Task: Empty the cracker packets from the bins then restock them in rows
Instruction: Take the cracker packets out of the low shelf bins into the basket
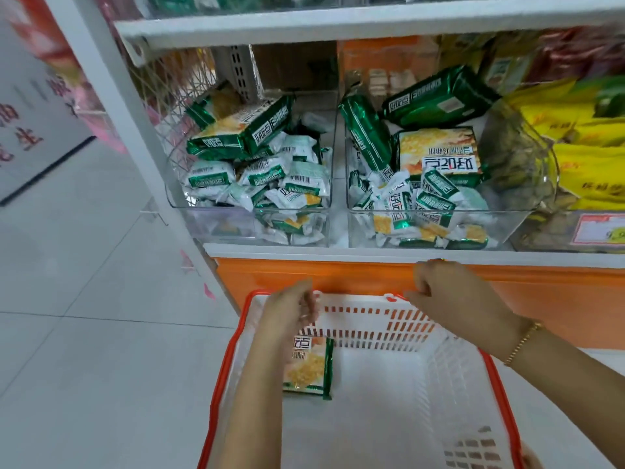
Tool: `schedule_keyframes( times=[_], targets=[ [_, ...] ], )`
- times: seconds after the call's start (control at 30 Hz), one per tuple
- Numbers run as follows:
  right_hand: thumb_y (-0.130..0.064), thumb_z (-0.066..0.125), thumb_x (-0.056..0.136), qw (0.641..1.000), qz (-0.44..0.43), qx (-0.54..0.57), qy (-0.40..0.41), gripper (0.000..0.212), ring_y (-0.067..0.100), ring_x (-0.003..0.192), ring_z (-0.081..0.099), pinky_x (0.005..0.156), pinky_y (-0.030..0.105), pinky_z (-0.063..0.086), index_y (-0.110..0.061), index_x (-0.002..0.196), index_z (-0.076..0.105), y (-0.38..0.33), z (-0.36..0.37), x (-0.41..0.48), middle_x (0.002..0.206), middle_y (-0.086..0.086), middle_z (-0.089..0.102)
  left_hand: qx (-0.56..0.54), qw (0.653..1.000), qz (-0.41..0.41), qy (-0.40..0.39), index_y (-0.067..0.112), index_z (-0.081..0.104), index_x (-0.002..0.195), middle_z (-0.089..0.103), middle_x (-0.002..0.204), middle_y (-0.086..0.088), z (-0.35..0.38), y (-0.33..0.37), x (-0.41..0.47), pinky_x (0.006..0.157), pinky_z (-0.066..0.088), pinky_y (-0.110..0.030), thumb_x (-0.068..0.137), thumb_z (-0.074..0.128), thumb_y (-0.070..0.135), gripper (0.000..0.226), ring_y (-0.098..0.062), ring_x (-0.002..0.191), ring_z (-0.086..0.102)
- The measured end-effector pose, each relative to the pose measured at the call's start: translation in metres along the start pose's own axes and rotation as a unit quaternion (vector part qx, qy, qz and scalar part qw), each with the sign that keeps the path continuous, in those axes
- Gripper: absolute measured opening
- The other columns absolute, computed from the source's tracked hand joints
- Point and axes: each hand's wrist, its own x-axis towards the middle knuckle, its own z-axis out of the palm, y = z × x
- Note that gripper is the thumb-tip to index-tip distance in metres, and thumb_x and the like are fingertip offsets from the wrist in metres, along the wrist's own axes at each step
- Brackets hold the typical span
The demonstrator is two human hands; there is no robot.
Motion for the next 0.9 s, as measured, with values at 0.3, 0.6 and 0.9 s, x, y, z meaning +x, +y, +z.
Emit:
schedule_keyframes(
  times=[0.3,0.6,0.9],
  targets=[
    [-0.029,0.069,0.084,0.974,-0.061,0.123,0.182,0.023,0.009,0.080,0.046,0.067,0.026,0.034,-0.021,0.098,0.053,-0.022,-0.109,0.031,0.093,-0.004,0.054,0.212,0.863,0.435,0.143,0.016,0.057,0.079,0.060,0.076,0.003,-0.011,0.171,-0.050,0.063,0.042,-0.011,0.088,0.063,0.031,0.019,-0.008,0.070,0.055],
    [-0.033,0.075,0.081,0.966,0.062,0.171,0.186,0.074,0.034,0.117,0.052,0.092,0.039,0.047,-0.004,0.136,0.036,-0.040,-0.113,0.148,0.131,0.020,0.050,0.446,0.796,0.366,0.182,0.016,0.045,0.073,0.048,0.069,-0.004,-0.029,0.249,0.021,0.059,0.034,-0.029,0.088,0.063,0.036,0.031,-0.021,0.063,0.046],
    [-0.033,0.072,0.082,0.955,0.125,0.127,0.237,0.064,0.036,0.113,0.053,0.086,0.044,0.052,-0.008,0.131,0.040,-0.045,-0.098,0.183,0.125,0.018,0.050,0.661,0.729,0.157,0.087,0.000,0.037,0.141,0.045,0.139,-0.019,-0.013,0.287,0.044,0.095,0.040,-0.034,0.082,0.048,0.070,0.092,-0.033,0.122,0.047]
  ],
)
